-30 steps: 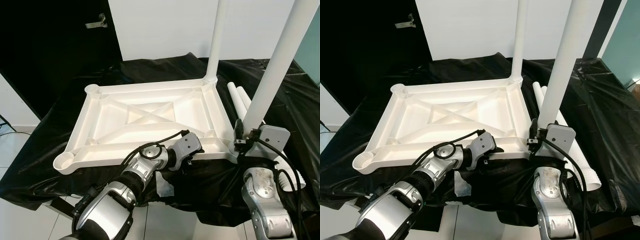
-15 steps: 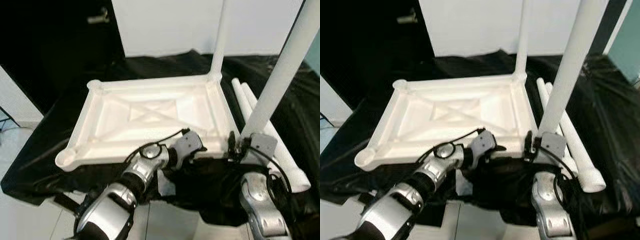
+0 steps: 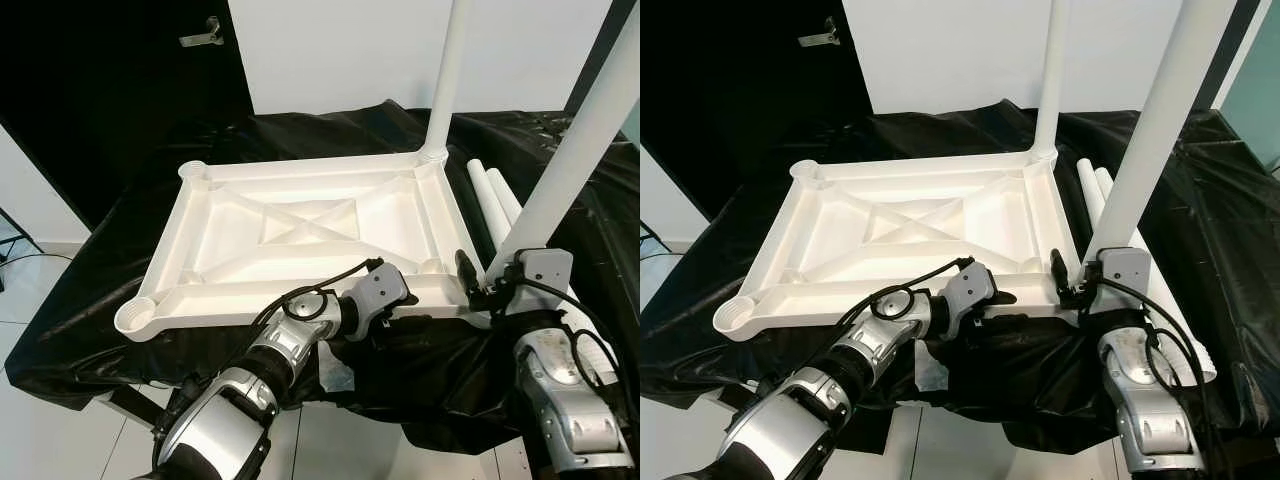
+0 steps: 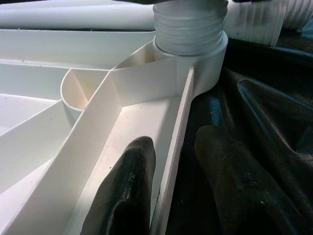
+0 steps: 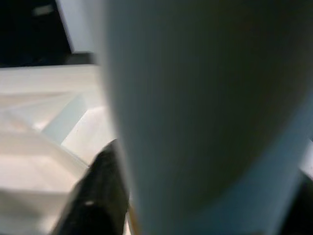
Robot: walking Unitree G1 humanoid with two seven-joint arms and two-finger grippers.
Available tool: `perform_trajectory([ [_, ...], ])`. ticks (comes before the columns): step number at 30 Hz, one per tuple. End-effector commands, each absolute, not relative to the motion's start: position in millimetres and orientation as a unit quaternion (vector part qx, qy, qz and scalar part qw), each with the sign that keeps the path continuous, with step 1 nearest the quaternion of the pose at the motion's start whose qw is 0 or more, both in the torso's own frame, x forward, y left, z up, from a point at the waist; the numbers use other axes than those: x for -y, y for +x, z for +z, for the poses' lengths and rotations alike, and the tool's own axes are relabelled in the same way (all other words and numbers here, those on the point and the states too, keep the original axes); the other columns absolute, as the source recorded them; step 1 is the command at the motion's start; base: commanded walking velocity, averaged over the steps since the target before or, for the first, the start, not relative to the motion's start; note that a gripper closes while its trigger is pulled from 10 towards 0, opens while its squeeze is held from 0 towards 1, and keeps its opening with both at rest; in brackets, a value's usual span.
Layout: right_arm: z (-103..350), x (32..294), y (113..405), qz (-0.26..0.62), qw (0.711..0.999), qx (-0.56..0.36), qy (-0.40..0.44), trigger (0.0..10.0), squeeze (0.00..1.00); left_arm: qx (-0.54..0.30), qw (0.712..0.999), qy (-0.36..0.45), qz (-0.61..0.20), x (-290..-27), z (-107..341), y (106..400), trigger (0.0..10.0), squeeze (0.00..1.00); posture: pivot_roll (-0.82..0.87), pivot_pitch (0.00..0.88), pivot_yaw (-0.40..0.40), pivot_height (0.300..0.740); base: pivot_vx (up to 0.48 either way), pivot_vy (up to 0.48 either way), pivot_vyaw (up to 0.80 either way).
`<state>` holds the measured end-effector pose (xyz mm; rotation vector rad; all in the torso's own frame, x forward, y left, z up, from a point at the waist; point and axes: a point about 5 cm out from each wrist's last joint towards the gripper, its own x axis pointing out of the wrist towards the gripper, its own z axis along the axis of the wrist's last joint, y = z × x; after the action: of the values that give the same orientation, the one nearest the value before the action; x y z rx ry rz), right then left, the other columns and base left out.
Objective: Building children table
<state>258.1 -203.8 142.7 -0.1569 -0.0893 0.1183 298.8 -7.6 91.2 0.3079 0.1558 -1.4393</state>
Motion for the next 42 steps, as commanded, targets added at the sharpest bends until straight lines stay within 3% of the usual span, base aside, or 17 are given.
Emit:
perform_trajectory([
  [1, 137, 206, 258, 0.083, 0.994, 0.019, -0.069, 0.0, 0.00, -0.148, 0.701, 0.136, -0.684, -2, 61, 282, 10.0, 0.00, -0.19, 0.000, 0.044, 0.740, 0.000, 0.000, 0.00],
  [7, 132, 208, 255, 0.142, 0.987, -0.020, -0.069, 0.0, 0.00, -0.147, 0.703, 0.138, -0.682, -2, 62, 284, 10.0, 0.00, -0.18, 0.000, 0.043, 0.740, 0.000, 0.000, 0.00],
  [13, 116, 199, 251, 0.118, 0.992, -0.051, -0.015, 0.0, 0.00, -0.147, 0.702, 0.140, -0.683, -3, 61, 284, 10.0, 0.00, -0.18, 0.000, 0.050, 0.740, 0.000, 0.000, 0.00],
  [18, 108, 180, 244, 0.028, 0.999, -0.023, -0.010, 0.0, 0.00, -0.148, 0.700, 0.141, -0.685, -3, 61, 283, 10.0, 0.00, -0.18, 0.000, 0.058, 0.740, 0.000, 0.000, 0.00],
  [20, 103, 177, 236, -0.052, 0.999, -0.005, -0.007, 0.0, 0.00, -0.147, 0.698, 0.142, -0.686, -2, 61, 283, 10.0, 0.00, -0.18, 0.000, 0.066, 0.740, 0.000, 0.000, 0.00],
  [29, 106, 190, 242, -0.178, 0.984, 0.007, -0.012, 0.0, 0.00, -0.148, 0.697, 0.145, -0.687, -5, 62, 285, 10.0, 0.00, -0.16, 0.001, 0.071, 0.740, 0.000, 0.000, 0.00],
  [30, 106, 189, 245, -0.184, 0.983, 0.007, -0.016, 2.8, 0.00, -0.149, 0.696, 0.145, -0.687, -6, 61, 284, 10.0, 0.00, -0.16, 0.000, 0.071, 0.740, 0.000, 0.000, 0.00],
  [32, 107, 188, 246, -0.185, 0.983, 0.006, -0.018, 2.8, 0.00, -0.149, 0.696, 0.145, -0.687, -6, 60, 284, 10.0, 0.00, -0.16, 0.000, 0.071, 0.740, 0.000, 0.000, 0.00],
  [33, 105, 183, 248, -0.168, 0.985, 0.004, -0.027, 10.0, 0.00, -0.150, 0.696, 0.145, -0.687, -7, 60, 283, 10.0, 0.00, -0.15, 0.000, 0.069, 0.740, 0.000, 0.000, 0.00],
  [35, 104, 179, 249, -0.152, 0.988, 0.002, -0.028, 10.0, 0.00, -0.151, 0.697, 0.145, -0.686, -7, 60, 283, 10.0, 0.00, -0.15, 0.000, 0.066, 0.740, 0.000, 0.000, 0.00],
  [36, 103, 173, 250, -0.123, 0.992, 0.000, -0.024, 10.0, 0.13, -0.151, 0.697, 0.145, -0.686, -7, 60, 284, 10.0, 0.00, -0.15, 0.000, 0.066, 0.740, 0.000, 0.000, 0.00],
  [38, 104, 169, 250, -0.096, 0.995, 0.002, -0.017, 10.0, 0.13, -0.150, 0.698, 0.144, -0.685, -7, 60, 284, 10.0, 0.00, -0.15, 0.000, 0.066, 0.740, 0.000, 0.000, 0.00],
  [39, 105, 168, 249, -0.063, 0.998, 0.005, -0.011, 10.0, 0.78, -0.150, 0.699, 0.144, -0.684, -6, 60, 284, 10.0, 0.00, -0.16, 0.000, 0.061, 0.740, 0.000, 0.000, 0.00],
  [41, 106, 167, 248, -0.042, 0.999, 0.008, -0.009, 10.0, 0.78, -0.150, 0.699, 0.143, -0.684, -6, 60, 284, 10.0, 0.00, -0.16, 0.000, 0.061, 0.740, 0.000, 0.000, 0.00],
  [42, 111, 172, 248, -0.016, 1.000, 0.020, -0.016, 10.0, 1.00, -0.150, 0.700, 0.143, -0.684, -5, 60, 284, 10.0, 0.00, -0.17, 0.000, 0.058, 0.740, 0.000, 0.000, 0.00],
])
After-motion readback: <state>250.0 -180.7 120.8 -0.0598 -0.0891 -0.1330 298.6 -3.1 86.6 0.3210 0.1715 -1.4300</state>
